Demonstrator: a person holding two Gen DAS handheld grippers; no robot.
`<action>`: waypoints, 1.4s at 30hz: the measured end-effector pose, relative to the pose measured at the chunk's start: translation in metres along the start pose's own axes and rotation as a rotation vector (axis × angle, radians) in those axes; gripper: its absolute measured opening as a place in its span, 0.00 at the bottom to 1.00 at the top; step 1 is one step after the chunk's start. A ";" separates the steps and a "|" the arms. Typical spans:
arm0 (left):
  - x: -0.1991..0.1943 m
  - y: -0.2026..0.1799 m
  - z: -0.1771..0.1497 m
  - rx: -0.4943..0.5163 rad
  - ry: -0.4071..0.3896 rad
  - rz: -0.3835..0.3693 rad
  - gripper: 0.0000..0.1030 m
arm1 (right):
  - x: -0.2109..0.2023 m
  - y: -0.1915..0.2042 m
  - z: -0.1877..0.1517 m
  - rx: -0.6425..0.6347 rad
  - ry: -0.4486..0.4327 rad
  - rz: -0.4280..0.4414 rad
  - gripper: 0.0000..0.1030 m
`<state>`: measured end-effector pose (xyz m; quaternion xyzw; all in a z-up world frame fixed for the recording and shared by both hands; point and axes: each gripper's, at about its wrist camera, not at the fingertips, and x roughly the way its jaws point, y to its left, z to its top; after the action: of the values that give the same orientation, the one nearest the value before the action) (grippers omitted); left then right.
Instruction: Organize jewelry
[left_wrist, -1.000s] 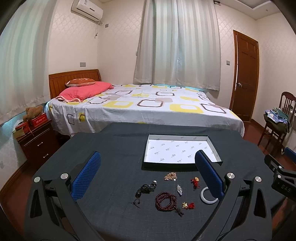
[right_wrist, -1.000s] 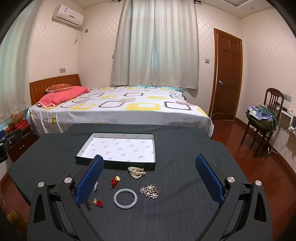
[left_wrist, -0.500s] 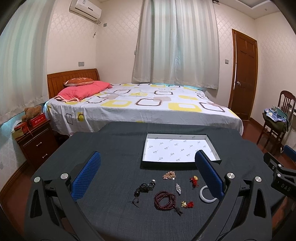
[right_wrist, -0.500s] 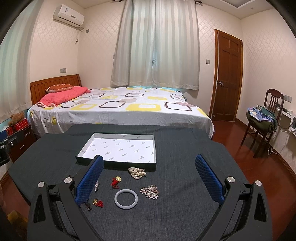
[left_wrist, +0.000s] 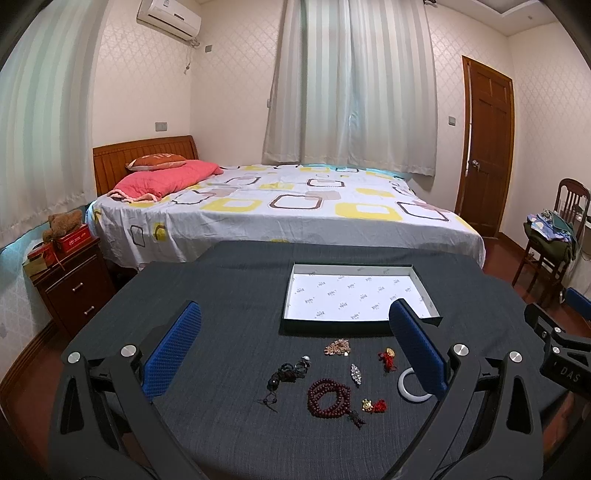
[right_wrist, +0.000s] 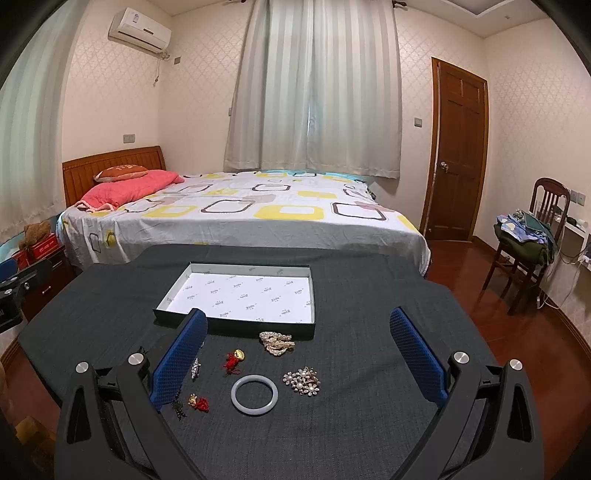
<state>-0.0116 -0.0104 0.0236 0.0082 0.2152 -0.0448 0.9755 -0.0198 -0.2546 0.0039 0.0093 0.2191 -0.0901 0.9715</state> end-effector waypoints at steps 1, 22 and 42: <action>0.000 0.000 0.000 0.000 0.000 0.000 0.96 | 0.000 0.000 0.000 0.000 0.000 0.000 0.94; 0.000 -0.001 -0.003 0.000 0.001 -0.002 0.96 | 0.000 0.001 -0.003 0.001 -0.002 0.000 0.94; 0.015 -0.007 -0.025 0.022 0.031 -0.007 0.96 | 0.017 0.003 -0.017 0.009 0.017 0.021 0.94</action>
<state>-0.0090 -0.0176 -0.0051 0.0190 0.2298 -0.0503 0.9717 -0.0113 -0.2540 -0.0190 0.0169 0.2270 -0.0808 0.9704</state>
